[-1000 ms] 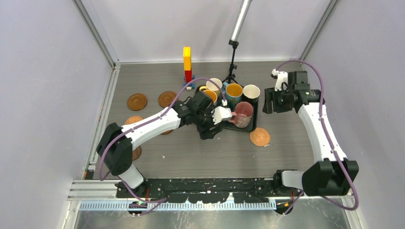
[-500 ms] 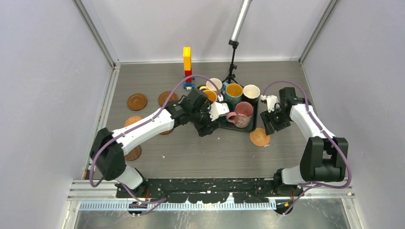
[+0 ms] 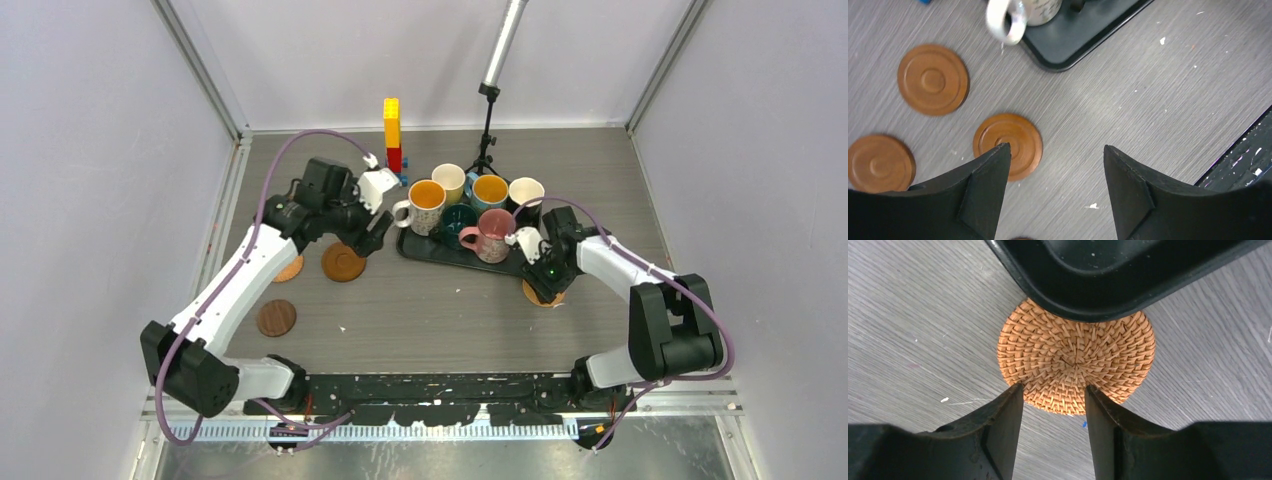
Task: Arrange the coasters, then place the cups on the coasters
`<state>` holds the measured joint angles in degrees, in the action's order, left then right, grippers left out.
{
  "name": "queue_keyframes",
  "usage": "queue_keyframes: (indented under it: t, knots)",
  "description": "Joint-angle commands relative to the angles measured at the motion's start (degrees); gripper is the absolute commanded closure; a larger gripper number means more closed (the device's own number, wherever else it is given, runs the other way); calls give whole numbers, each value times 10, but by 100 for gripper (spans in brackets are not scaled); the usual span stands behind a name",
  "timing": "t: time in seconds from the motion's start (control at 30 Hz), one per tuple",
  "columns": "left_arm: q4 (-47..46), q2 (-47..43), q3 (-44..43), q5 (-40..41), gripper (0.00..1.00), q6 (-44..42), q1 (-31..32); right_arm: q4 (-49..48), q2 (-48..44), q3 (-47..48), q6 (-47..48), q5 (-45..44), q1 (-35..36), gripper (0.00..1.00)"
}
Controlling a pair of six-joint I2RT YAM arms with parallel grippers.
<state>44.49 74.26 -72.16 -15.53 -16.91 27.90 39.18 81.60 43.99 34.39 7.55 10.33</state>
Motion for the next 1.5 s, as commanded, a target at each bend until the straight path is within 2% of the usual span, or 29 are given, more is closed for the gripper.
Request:
queue_keyframes:
  t: [0.0,0.37,0.53,0.77,0.9,1.1,1.3,1.47]
  knots:
    - [51,-43,-20,-6,30,4,-41,-24,27,-4,20,-4,23,48]
    - [67,-99,19,10,30,12,-48,-43,-25,-42,9,-7,1,56]
    - [69,-97,19,13,30,2,-49,-32,-37,-58,81,4,-35,59]
    - [67,-81,7,13,30,-15,-52,1,-56,-87,176,42,-34,63]
    - [67,-79,2,12,30,-23,-59,62,-74,-100,227,57,-6,67]
    - [69,-76,-1,5,30,-18,-81,126,-66,-90,237,82,53,67]
    - [70,-79,-1,2,30,-6,-106,113,-36,-63,183,92,146,66]
    - [77,-79,-5,-7,30,6,-143,67,27,-22,134,93,224,66]
